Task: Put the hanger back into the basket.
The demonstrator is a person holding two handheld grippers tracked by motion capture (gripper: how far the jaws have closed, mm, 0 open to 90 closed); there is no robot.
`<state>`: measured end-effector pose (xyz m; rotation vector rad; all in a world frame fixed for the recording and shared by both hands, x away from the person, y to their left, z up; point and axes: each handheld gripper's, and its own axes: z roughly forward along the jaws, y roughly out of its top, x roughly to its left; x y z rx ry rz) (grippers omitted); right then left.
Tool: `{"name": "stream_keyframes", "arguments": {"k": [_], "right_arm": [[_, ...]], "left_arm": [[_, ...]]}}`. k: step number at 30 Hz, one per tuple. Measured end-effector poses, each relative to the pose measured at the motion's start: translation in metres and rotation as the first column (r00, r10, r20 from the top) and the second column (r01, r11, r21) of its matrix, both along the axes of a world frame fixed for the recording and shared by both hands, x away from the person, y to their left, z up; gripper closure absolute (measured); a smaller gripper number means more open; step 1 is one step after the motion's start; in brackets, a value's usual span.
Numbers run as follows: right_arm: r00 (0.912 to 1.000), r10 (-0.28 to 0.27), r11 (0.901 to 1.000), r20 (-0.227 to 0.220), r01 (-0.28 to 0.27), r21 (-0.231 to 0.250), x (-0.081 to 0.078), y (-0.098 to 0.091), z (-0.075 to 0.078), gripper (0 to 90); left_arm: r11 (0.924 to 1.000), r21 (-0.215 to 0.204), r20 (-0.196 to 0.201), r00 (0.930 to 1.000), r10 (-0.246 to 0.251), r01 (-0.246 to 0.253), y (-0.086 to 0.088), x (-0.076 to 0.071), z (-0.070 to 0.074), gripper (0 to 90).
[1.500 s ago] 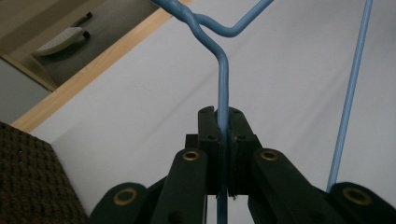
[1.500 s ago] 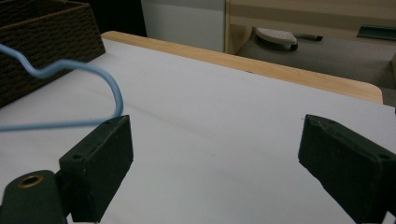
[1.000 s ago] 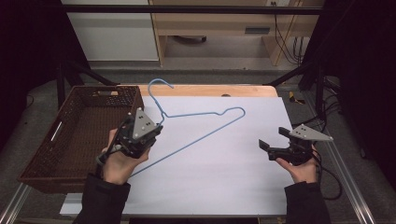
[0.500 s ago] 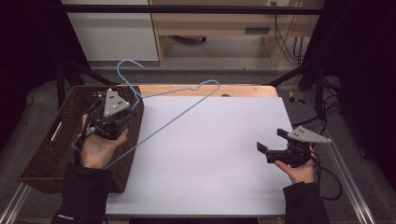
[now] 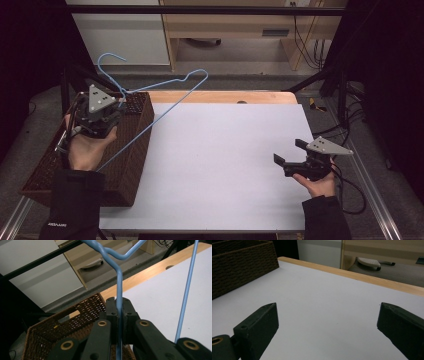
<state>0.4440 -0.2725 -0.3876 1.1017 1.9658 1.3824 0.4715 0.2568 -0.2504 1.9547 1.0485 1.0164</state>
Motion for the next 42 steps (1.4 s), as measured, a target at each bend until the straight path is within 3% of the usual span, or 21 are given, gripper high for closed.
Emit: {"name": "stream_keyframes", "arguments": {"k": [6, 19, 27, 42], "right_arm": [[1.0, 0.004, 1.0, -0.001, -0.004, 0.001, 0.0, 0.0, -0.001, 4.3], [1.0, -0.001, 0.9999, 0.003, 0.001, -0.013, 0.0, 0.001, 0.001, 4.5], [1.0, -0.001, 0.9998, -0.002, 0.001, -0.022, 0.002, 0.003, -0.001, 4.5], [1.0, -0.003, 0.9998, -0.004, 0.003, -0.022, 0.002, 0.003, -0.002, 4.6]], "left_arm": [[0.9993, -0.006, 0.024, 0.9991, 0.036, -0.036, 0.019, 0.002, 0.002, 86.7], [0.9926, 0.072, 0.027, 0.9951, 0.095, -0.097, 0.054, 0.014, 0.001, 86.7], [0.9833, 0.121, 0.011, 0.9907, 0.136, -0.136, 0.071, 0.025, -0.011, 86.7], [0.972, 0.133, -0.026, 0.9796, 0.199, -0.194, 0.099, 0.034, -0.033, 86.7]]}}
